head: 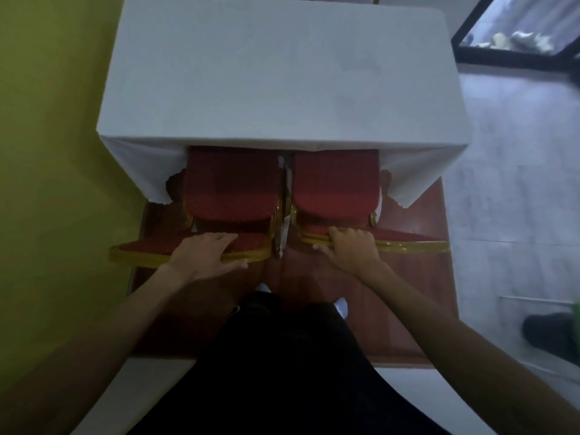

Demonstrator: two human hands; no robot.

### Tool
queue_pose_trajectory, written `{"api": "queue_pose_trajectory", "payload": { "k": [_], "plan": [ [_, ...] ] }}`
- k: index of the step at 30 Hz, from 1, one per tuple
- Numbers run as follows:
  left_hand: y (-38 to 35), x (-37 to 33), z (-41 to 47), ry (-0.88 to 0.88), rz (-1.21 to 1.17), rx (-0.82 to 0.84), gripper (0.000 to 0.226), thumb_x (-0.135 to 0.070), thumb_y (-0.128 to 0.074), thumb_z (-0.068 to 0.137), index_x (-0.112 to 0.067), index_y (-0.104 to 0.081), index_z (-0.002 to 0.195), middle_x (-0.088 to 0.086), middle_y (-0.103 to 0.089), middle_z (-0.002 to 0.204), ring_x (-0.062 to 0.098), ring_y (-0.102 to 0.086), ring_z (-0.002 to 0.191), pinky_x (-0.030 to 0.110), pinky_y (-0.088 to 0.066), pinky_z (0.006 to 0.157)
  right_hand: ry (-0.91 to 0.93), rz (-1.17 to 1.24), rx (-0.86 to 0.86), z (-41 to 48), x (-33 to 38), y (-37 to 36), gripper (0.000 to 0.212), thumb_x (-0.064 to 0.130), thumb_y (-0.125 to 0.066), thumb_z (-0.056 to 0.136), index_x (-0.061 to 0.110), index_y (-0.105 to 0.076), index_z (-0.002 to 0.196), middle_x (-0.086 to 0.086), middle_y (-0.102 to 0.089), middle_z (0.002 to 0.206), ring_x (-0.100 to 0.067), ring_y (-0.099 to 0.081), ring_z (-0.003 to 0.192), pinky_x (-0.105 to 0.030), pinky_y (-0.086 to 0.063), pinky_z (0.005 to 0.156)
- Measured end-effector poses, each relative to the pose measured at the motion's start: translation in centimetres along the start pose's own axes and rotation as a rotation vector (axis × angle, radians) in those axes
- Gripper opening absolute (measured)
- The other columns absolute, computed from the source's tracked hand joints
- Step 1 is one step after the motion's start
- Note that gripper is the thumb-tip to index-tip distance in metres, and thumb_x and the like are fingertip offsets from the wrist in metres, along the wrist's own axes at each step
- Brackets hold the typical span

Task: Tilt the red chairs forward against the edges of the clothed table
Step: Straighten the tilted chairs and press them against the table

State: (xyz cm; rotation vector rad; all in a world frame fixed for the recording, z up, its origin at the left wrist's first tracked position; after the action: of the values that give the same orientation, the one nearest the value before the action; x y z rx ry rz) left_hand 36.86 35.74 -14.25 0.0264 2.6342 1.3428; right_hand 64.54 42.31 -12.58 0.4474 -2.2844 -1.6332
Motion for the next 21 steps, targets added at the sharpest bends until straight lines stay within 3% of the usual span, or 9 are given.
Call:
{"api": "queue_pose_trajectory", "payload": {
  "k": [3,6,11,15,21],
  "plan": [
    [0.1,0.6,0.1,0.031,0.144,-0.129,0.098,-0.097,-0.014,0.07,-0.029,-0.062,0.122,-0.006,-0.068,0.117,0.016,-0.065,0.101,0.035,-0.054,0.081,0.001,-0.053,-0.011,-0.1,0.0,0.0,0.057,0.069,-0.035,0.095,0.016,-0.055,0.09,-0.005,-0.067,0.082,-0.027,-0.066,0.073,-0.033,-0.037,0.058],
    [0.3,0.3,-0.5,0.014,0.185,-0.252,0.095,-0.096,-0.007,0.072,-0.029,-0.067,0.104,-0.008,-0.07,0.09,0.014,-0.067,0.077,0.03,-0.052,0.061,0.049,-0.123,-0.004,-0.2,0.5,0.0,0.057,0.066,-0.032,0.097,0.014,-0.056,0.094,-0.005,-0.068,0.083,-0.026,-0.067,0.073,-0.032,-0.037,0.057],
    [1.1,-0.3,-1.3,-0.025,0.223,-0.327,0.087,-0.09,-0.01,0.079,-0.028,-0.066,0.103,-0.008,-0.069,0.084,0.014,-0.066,0.071,0.028,-0.042,0.054,0.113,-0.212,0.008,-0.8,1.1,0.0,0.053,0.06,-0.032,0.1,0.013,-0.056,0.098,-0.003,-0.07,0.085,-0.023,-0.067,0.07,-0.031,-0.037,0.055],
    [1.1,-0.2,-1.3,-0.052,0.243,-0.363,0.084,-0.09,-0.01,0.081,-0.028,-0.066,0.095,-0.01,-0.066,0.077,0.011,-0.062,0.062,0.026,-0.042,0.049,0.125,-0.243,-0.01,-1.9,1.3,-0.7,0.052,0.06,-0.031,0.1,0.014,-0.056,0.098,-0.003,-0.069,0.085,-0.023,-0.067,0.069,-0.03,-0.036,0.055],
    [1.4,-0.3,-1.6,-0.084,0.252,-0.42,0.079,-0.087,-0.011,0.082,-0.026,-0.061,0.081,-0.009,-0.059,0.067,0.012,-0.056,0.053,0.025,-0.034,0.045,0.077,-0.241,-0.085,-2.3,1.1,-1.4,0.05,0.058,-0.044,0.096,0.012,-0.059,0.085,-0.006,-0.067,0.071,-0.028,-0.065,0.057,-0.03,-0.037,0.049]
  ]
}}
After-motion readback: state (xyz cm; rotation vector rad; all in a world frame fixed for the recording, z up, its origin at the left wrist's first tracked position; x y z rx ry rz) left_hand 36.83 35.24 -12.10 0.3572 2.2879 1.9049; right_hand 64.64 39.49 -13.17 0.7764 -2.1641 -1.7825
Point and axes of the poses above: each hand's wrist, its own z-axis towards the middle knuckle, its own y-axis out of the back of the hand, x = y × z, the point moved 9 cm from there along z, towards the middle knuckle
